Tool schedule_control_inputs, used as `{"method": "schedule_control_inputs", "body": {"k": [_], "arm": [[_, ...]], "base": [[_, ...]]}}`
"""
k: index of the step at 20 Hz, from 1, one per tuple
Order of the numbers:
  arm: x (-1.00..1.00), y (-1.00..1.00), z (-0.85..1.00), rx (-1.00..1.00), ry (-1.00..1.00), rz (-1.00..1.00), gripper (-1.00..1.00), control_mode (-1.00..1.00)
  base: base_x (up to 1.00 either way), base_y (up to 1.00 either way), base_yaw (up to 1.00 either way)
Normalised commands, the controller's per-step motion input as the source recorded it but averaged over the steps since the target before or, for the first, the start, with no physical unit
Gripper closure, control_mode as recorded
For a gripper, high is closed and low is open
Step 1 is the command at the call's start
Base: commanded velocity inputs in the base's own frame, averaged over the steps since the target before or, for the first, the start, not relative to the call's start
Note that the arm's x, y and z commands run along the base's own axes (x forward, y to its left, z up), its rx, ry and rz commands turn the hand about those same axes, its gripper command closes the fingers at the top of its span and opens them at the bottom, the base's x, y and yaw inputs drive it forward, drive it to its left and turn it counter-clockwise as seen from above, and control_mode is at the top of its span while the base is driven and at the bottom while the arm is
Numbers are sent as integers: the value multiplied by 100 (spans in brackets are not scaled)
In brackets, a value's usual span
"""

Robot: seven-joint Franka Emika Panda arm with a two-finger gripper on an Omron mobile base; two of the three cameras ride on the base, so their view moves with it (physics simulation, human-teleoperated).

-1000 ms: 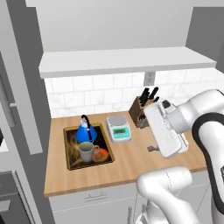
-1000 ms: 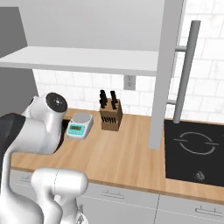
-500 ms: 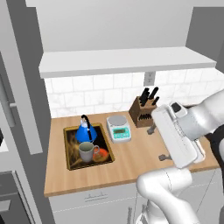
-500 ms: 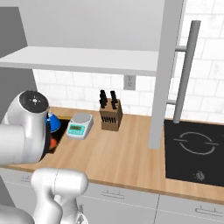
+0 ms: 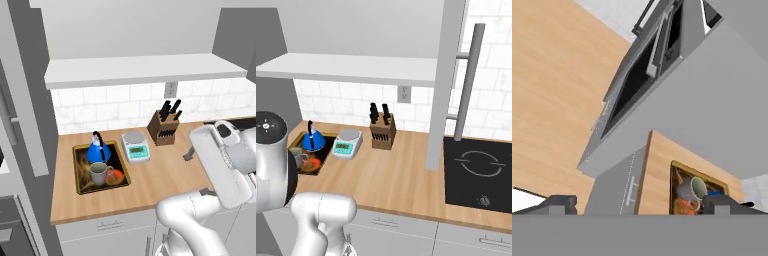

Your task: Pick the kettle from the counter and place it on the tray. Then pick the mug from the cabinet and place it on the tray. Then close the cabinet doors.

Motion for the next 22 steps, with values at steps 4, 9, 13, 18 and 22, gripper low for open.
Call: {"method": "schedule_control_inputs", "body": {"k": [4,9,13,18,22], "arm": [[-39,0,14,-7,-14,0,-100,-100],[-27,14,13,-4,-25,2,-100,-100],[-22,37,14,-2,-47,9,-100,-100],[-30,45,28,0,-44,10,-100,-100],[-8,81,24,0,-4,4,-100,-100]], "base": [[0,0,0],[0,0,0],[0,0,0],[0,0,0],[0,0,0]]}}
